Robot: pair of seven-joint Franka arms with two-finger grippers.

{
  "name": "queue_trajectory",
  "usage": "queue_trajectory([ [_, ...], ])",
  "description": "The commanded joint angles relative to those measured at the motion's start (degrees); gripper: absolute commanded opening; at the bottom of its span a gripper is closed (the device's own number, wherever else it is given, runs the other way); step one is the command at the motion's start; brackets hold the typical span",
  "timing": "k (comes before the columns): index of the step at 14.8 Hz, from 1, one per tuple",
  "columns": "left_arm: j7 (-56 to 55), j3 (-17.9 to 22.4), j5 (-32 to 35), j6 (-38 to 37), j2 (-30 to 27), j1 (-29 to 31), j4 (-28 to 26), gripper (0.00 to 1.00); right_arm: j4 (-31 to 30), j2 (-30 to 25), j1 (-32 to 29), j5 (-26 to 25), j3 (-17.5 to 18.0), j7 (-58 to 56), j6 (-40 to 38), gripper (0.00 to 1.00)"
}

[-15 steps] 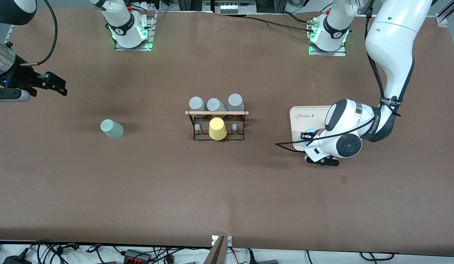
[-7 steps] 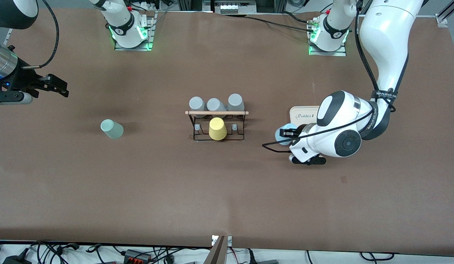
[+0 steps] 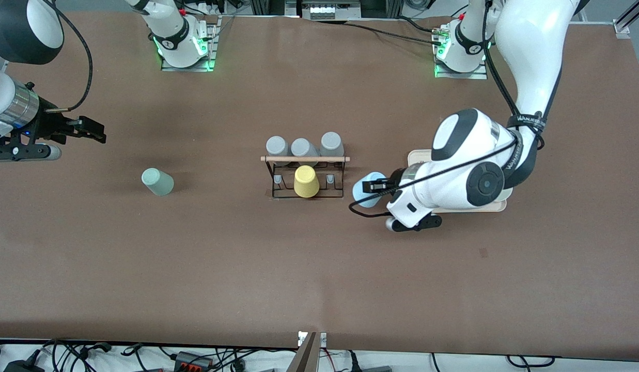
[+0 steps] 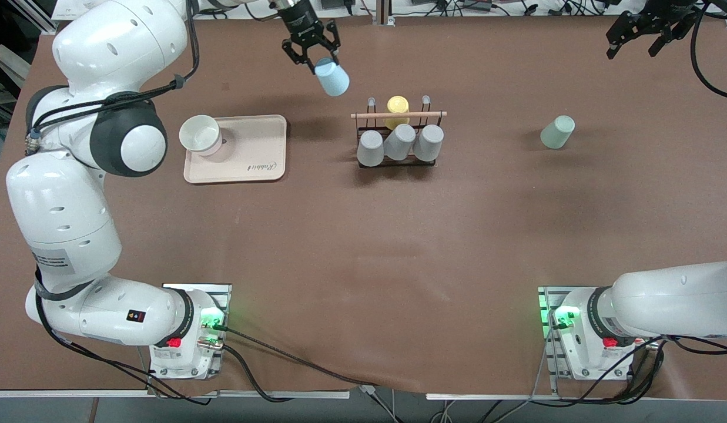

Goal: Hang scattered cups on rack with three cups
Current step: 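Carry the blue cup to the rack while the right gripper approaches the mint cup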

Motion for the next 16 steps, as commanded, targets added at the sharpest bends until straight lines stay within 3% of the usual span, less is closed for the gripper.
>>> queue_trajectory([
  [1, -5.16, 0.27, -0.69, 1.12, 2.31, -3.02, 4.17, 0.06, 1.06, 0.10, -0.02, 0.17, -0.01, -1.16, -1.28, 1.00],
  [6, -10.01, 0.53, -0.60, 5.61, 4.76, -6.19, 4.17, 0.06, 1.06, 1.50, -0.02, 0.17, 0.08, -5.44, -2.68, 1.00],
  [16, -10.71, 0.88, 0.01, 4.91, 5.65, -8.66, 3.38, 0.07, 0.36, 1.59, -0.46, 0.44, -0.10, -6.52, -4.62, 1.00],
])
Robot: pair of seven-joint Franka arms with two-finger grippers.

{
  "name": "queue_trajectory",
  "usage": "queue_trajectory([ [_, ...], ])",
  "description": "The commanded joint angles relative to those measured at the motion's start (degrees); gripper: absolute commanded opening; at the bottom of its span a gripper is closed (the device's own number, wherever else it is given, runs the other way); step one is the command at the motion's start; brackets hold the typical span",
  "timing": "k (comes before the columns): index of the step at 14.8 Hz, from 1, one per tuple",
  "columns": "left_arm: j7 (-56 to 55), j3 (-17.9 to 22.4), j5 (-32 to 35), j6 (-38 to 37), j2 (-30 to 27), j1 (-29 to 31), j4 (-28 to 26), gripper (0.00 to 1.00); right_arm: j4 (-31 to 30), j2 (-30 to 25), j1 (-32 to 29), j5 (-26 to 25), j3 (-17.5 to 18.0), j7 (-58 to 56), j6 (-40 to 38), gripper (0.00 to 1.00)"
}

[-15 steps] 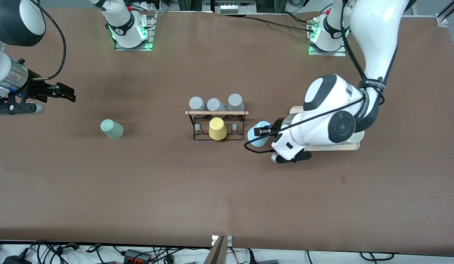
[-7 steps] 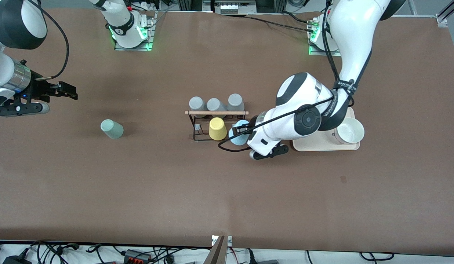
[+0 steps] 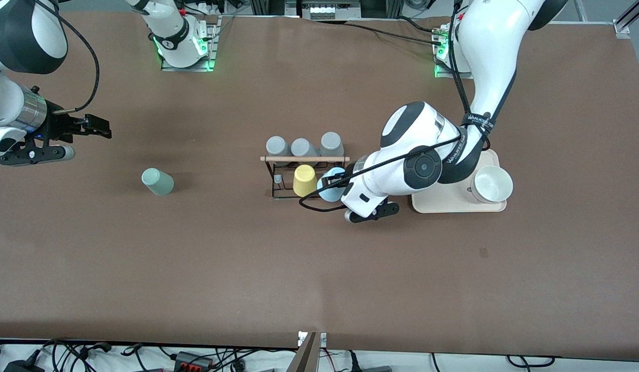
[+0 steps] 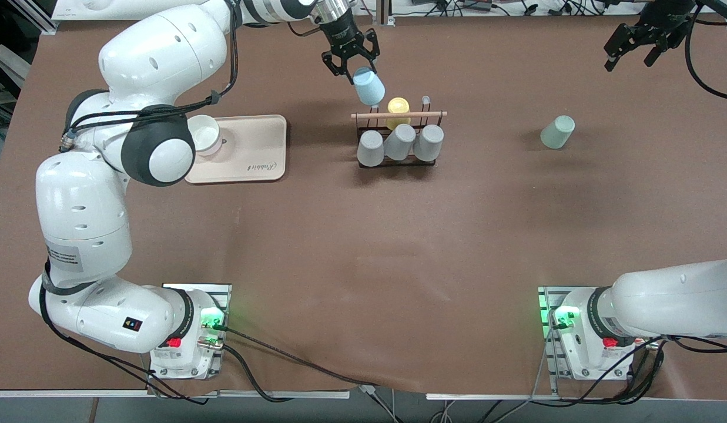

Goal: Hang scattered cups on rack with three cups
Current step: 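Carry the blue cup to the rack while the right gripper approaches the mint cup, then hang the blue cup on the rack peg beside the yellow cup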

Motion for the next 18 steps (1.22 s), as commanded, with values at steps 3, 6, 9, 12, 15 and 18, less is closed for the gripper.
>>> queue_trajectory([
  [3, -1.56, 0.57, -0.16, -5.18, 0.93, -1.37, 2.15, 0.07, 0.32, 0.92, -0.10, 0.35, -0.11, 2.33, -0.94, 1.00],
  [6, -2.44, 0.04, -0.34, -7.21, 0.05, -1.28, 2.15, 0.07, 0.15, 2.24, 0.61, 0.26, 0.07, 4.21, -0.59, 1.00],
  [9, -2.36, 0.21, -0.34, -7.31, -0.22, -1.19, 2.15, 0.07, -0.03, 3.73, 1.22, 0.09, 0.07, 4.12, 0.11, 1.00],
  [12, -1.74, 0.66, 0.01, -6.17, 1.10, -1.55, 2.06, 0.07, -0.55, 4.35, 1.49, -0.35, 0.07, 4.21, 1.51, 1.00],
  [15, -1.48, 0.83, 2.54, -3.37, 1.62, -1.55, 1.28, 0.08, -1.00, 6.10, 1.40, -0.27, 0.07, 4.30, 3.89, 1.00],
  [18, -1.48, 0.92, 3.44, -2.65, 2.86, -2.34, 1.27, 0.24, -1.09, 7.86, 1.40, -0.18, 0.07, 4.64, 5.73, 1.00],
])
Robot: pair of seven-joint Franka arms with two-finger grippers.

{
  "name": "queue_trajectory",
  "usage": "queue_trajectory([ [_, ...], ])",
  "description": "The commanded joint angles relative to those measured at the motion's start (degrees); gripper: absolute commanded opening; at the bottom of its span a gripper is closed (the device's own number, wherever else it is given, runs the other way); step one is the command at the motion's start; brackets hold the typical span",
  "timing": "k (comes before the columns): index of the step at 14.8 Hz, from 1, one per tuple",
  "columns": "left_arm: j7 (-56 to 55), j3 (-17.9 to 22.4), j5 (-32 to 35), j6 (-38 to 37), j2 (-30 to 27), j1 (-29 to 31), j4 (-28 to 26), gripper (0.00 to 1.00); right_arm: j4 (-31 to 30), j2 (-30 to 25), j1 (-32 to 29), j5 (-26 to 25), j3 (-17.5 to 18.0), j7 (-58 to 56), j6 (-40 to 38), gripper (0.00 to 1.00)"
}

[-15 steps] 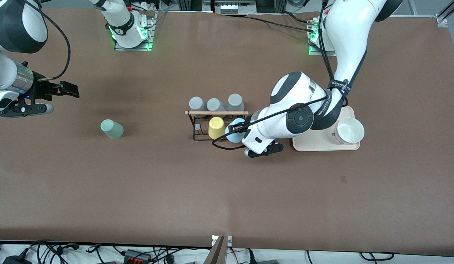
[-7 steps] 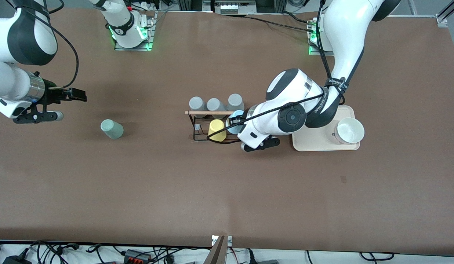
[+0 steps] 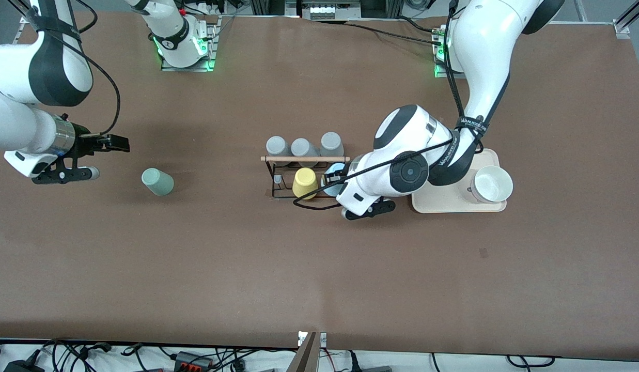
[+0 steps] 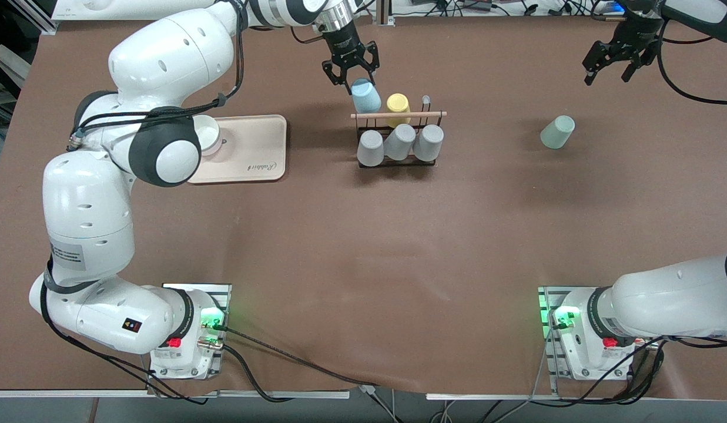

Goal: Hang scattered cups on rack with three cups
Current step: 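Hang the blue cup on the rack peg beside the yellow cup, then withdraw the left gripper while the right gripper grasps the mint cup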

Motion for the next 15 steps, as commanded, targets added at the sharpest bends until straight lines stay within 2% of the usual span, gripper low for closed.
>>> queue_trajectory([
  [1, 0.04, 0.60, 2.19, 0.68, 0.46, -1.10, 0.50, 0.82, -0.54, 1.35, 0.18, -0.16, 0.02, 1.47, 1.98, 1.00],
  [2, -0.05, 0.60, 3.59, 0.67, 0.28, -0.93, 1.19, 1.00, -0.63, 1.62, 0.18, -0.16, 0.11, 1.47, 2.60, 1.00],
  [4, -0.05, 0.86, 4.57, 0.24, -1.90, 0.47, 1.29, 1.00, -0.89, 3.02, 0.10, 0.28, 0.11, 1.56, 3.39, 1.00],
  [7, 0.04, 0.87, 7.45, -3.87, -5.51, 6.52, 1.11, 1.00, -1.15, 5.92, 0.01, 0.28, 0.02, 1.56, 6.72, 1.00],
  [11, 0.12, 1.39, 9.22, -15.82, -11.83, 12.59, 1.20, 1.00, -7.82, 6.45, 0.27, 0.11, 0.02, 4.71, 16.55, 1.00],
  [15, -0.14, 1.30, 12.99, -20.05, -17.90, 14.37, 1.02, 1.00, -14.23, 6.98, 0.36, 0.11, 0.02, 4.99, 27.63, 1.00],
])
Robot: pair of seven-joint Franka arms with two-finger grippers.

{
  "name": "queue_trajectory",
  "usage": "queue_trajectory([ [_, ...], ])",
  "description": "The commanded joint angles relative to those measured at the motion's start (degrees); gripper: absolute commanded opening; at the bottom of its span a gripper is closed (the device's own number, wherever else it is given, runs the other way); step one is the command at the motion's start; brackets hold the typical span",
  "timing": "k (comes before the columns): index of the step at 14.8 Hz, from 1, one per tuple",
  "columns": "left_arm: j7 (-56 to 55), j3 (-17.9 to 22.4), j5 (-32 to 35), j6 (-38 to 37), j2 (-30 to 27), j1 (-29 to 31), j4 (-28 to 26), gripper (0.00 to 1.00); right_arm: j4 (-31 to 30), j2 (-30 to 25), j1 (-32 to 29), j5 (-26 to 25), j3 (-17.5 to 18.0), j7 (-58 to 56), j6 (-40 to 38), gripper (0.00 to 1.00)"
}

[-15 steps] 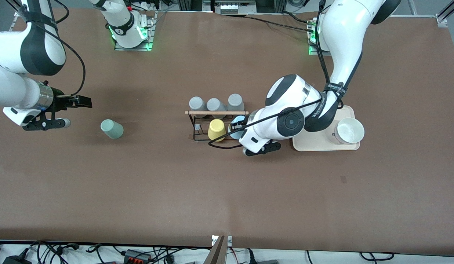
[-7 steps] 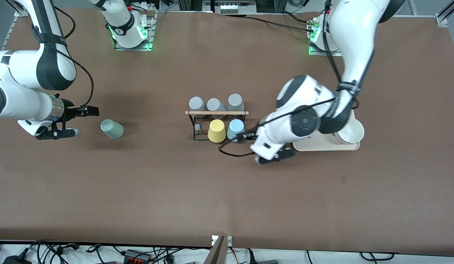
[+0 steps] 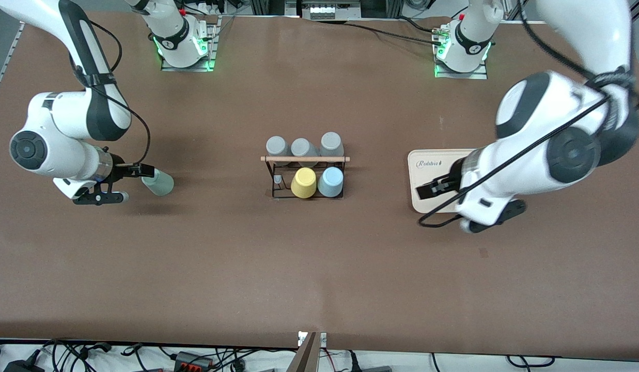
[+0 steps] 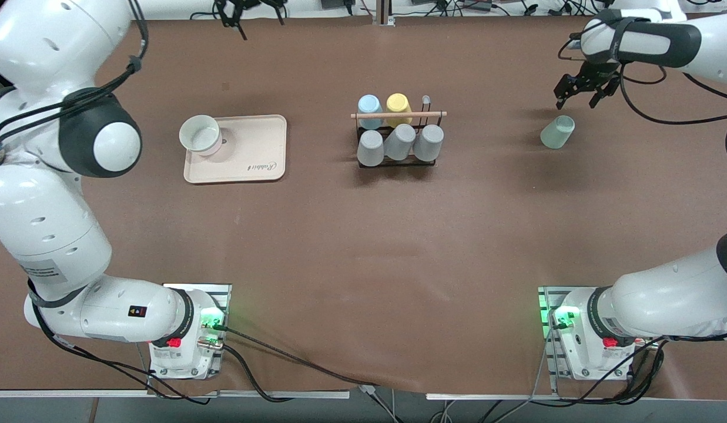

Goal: Hang scattered cups on rack with three cups
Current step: 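Withdraw the left gripper while the right gripper grasps the mint cup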

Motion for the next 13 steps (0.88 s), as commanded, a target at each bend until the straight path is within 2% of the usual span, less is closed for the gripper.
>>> queue_trajectory([
  [1, -0.21, -0.17, 5.12, -4.24, -5.00, -0.42, -1.40, 1.00, -5.66, -1.19, 0.27, 0.10, 0.05, 1.28, 6.82, 1.00],
  [4, 0.84, -0.26, 5.66, -10.22, -5.45, -0.33, -1.14, 1.00, -7.60, -1.10, 0.19, 0.10, 0.05, 1.28, 9.92, 1.00],
  [7, 9.61, -0.17, 5.57, -9.98, -5.27, 1.52, 0.60, 1.00, -8.31, -0.41, 0.27, 0.10, 0.05, 2.68, 11.23, 1.00],
  [11, 9.55, -0.17, 5.49, -10.59, -5.71, 1.95, 0.97, 1.00, -8.31, 2.14, 0.19, 0.10, 0.05, 3.04, 15.72, 1.00],
  [13, 10.34, -0.34, 5.92, -12.08, -7.55, 2.22, -1.65, 1.00, -8.31, 2.15, 0.19, 0.10, 0.05, 3.04, 15.46, 1.00],
])
